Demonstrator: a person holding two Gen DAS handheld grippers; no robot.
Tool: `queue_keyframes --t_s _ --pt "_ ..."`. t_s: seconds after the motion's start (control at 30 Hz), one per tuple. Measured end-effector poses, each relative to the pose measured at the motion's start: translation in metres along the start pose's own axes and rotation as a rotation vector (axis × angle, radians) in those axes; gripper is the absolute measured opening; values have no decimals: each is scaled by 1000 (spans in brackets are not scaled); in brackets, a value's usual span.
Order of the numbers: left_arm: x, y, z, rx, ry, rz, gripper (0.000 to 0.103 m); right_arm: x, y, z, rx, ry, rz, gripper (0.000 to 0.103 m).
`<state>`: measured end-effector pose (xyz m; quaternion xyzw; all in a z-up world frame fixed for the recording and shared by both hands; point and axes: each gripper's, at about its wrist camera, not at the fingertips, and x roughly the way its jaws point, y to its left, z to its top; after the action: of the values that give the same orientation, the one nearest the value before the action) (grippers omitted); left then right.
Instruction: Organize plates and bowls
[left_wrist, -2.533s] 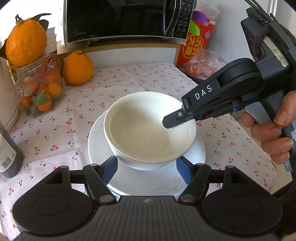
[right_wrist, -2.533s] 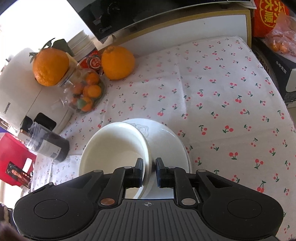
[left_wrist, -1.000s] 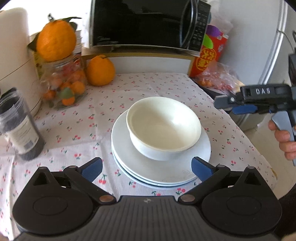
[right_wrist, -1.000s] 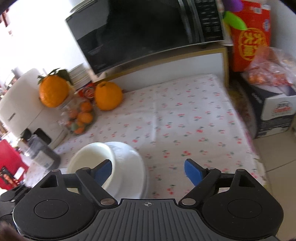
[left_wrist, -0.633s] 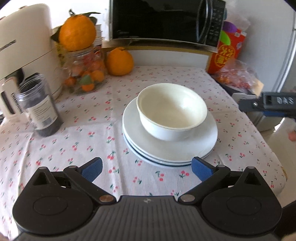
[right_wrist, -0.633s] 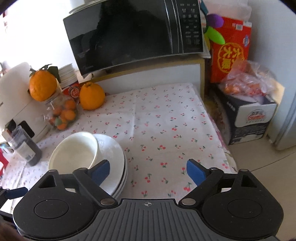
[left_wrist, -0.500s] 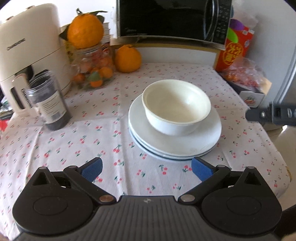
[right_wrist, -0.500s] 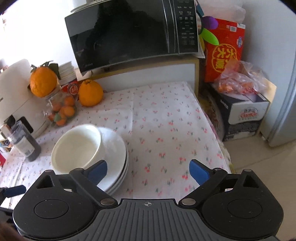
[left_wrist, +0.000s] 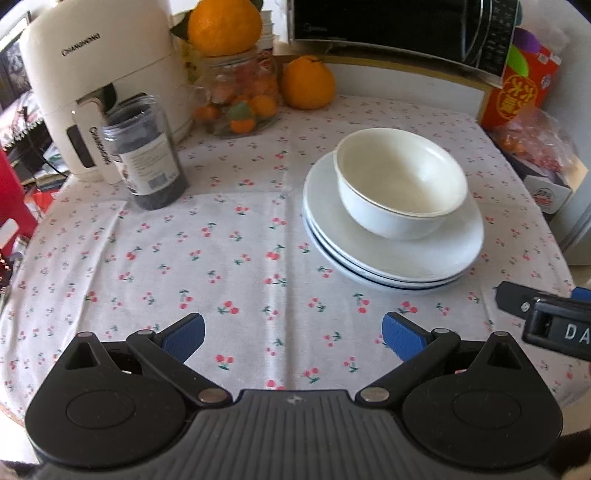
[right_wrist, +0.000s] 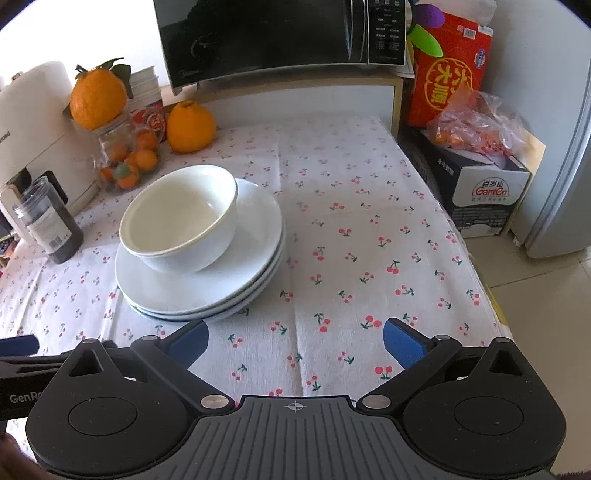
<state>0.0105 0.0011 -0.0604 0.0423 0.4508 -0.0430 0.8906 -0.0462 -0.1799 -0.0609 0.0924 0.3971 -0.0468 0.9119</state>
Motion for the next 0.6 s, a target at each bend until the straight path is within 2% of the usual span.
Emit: queue_keyframes --t_s 0.27,0.6 --pt "-5 -2 1 1 -25 48 103 9 3 -2 -6 31 -24 102" --pt "-5 -3 1 1 -30 45 103 10 3 -3 -4 40 -25 102"
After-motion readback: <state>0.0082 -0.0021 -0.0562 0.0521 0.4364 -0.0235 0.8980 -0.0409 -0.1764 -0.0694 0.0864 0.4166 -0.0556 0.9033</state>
